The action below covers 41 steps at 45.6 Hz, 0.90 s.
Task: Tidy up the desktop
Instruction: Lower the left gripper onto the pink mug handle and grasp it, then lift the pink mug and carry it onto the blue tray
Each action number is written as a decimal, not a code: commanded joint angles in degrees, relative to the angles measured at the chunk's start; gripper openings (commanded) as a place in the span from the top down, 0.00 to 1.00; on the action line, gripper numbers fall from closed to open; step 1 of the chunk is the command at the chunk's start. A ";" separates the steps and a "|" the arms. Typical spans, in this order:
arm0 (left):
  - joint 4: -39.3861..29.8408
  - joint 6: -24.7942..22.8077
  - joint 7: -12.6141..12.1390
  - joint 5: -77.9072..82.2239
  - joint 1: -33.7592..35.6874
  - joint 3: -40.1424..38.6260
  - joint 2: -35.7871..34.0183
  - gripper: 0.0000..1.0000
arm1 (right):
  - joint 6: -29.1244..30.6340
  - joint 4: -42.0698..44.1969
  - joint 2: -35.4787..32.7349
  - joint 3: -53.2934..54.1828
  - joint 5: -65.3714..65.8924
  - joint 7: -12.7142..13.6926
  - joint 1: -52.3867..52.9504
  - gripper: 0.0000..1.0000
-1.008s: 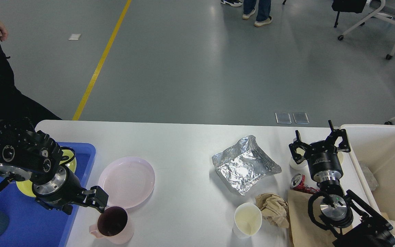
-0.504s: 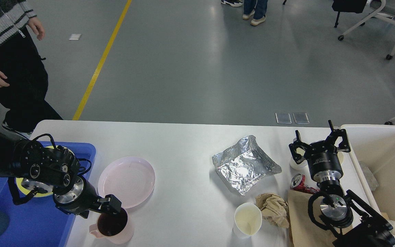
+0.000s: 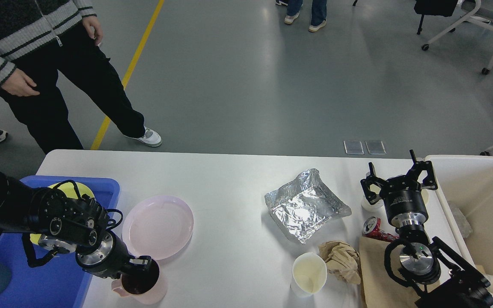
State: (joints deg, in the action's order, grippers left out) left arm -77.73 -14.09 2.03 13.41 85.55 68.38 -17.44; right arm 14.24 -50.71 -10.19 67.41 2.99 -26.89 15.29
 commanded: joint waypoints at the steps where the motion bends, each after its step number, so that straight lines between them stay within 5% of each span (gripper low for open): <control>1: 0.29 0.73 -0.01 -0.05 -0.03 0.00 0.03 0.89 | 0.00 0.00 0.00 0.00 0.00 0.00 0.00 0.00; 6: 0.30 0.65 -0.09 0.04 -0.03 0.09 0.03 0.98 | 0.00 0.00 0.00 0.00 0.00 0.00 0.00 0.00; 24: -1.20 -0.41 -1.76 1.62 2.51 0.53 -1.11 1.00 | 0.00 0.00 0.00 0.00 0.00 0.00 0.00 0.00; 41: -15.96 -17.53 -1.41 0.04 33.88 7.29 -1.20 1.00 | 0.00 0.09 0.00 0.00 0.00 0.00 0.00 0.00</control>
State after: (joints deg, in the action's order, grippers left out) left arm -90.23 -25.27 0.45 14.64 108.52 73.75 -18.83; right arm 14.24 -50.71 -10.19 67.41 2.99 -26.89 15.29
